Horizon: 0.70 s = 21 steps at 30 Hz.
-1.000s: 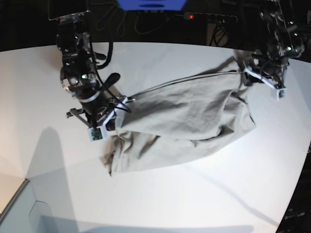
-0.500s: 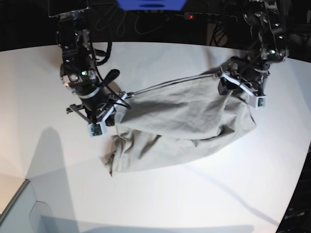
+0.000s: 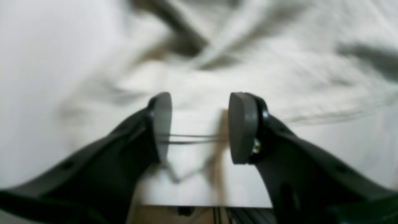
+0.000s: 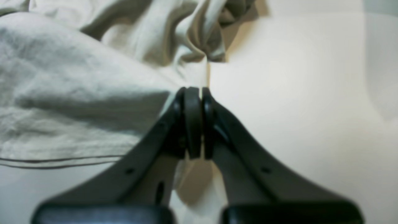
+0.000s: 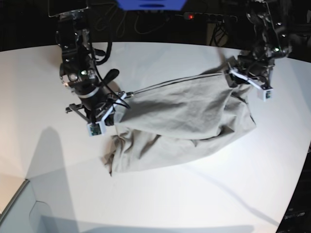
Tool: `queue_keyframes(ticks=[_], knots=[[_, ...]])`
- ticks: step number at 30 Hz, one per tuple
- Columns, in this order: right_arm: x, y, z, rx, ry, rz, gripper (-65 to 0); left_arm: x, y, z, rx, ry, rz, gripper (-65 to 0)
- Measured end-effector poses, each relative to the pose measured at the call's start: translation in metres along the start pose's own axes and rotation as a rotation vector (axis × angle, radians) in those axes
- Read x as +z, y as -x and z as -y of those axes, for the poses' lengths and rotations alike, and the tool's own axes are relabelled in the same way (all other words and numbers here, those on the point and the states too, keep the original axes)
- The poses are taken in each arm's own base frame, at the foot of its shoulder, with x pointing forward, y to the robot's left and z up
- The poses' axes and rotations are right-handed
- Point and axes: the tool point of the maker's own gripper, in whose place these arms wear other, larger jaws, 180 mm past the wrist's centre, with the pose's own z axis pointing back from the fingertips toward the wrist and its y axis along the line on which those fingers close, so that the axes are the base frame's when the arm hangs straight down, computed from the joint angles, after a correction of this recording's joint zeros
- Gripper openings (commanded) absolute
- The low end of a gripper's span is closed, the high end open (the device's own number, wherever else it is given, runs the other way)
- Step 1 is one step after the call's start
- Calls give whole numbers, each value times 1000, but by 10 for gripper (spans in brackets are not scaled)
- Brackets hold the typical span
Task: Layout the t-shirt on the table in an organized manner, then fold the t-shirt properly
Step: 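Hold the shirt with both grippers and stretch it between them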
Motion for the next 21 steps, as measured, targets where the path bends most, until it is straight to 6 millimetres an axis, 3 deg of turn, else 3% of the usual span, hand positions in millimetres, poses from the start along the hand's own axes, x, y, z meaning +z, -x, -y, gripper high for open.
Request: queue_keyframes(ticks=[4,15,21], knots=[[0,0,0,0,0,0,-650,0,3,-7,15,-13,-5,-356],[0,0,1,2,2,-1,-650,-13,19,2,23,18,-53,-365],[0,1,2,4,3,-3,-650,-8,22,7,18,28,-62,-489]])
